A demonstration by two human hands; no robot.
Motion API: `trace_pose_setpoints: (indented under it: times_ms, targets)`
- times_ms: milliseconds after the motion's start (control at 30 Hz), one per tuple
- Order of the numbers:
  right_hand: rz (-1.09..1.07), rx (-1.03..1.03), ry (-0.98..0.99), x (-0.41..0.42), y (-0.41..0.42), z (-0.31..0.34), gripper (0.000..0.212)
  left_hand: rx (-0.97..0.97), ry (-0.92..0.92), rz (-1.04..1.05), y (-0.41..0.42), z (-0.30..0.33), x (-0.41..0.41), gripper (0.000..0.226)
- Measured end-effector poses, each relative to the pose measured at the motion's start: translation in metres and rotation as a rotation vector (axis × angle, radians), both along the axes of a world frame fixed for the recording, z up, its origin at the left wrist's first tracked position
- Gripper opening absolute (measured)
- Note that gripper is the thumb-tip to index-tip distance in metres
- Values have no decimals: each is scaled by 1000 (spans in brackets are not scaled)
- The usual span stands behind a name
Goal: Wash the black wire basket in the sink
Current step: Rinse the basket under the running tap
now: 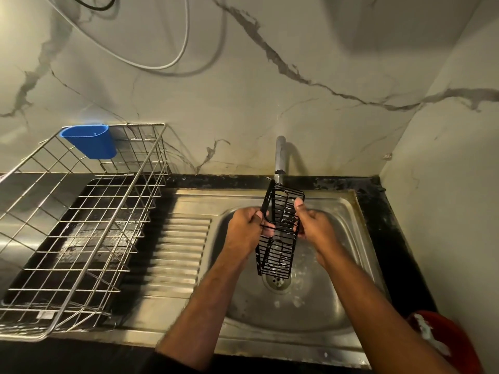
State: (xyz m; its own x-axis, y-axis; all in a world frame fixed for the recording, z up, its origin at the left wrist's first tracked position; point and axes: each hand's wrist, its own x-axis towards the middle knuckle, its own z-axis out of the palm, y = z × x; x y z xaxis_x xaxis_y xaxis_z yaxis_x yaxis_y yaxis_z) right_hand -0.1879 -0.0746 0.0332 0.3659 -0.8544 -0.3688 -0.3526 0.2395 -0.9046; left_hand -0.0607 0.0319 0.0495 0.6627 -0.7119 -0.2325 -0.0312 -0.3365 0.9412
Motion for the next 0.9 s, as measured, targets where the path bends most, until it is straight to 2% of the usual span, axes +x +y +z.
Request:
trace_pose_setpoints:
  times_ms: [133, 633, 900]
  targets:
    - [-4, -20, 15, 2, 1, 3, 77, -7, 12, 11, -1, 0, 1, 26]
    - [8, -46, -27, 4, 4, 10, 52, -32, 16, 61, -1, 2, 0, 25]
    - [-3, -34, -63, 8, 3, 9, 59, -55, 9, 71, -1, 3, 3, 27]
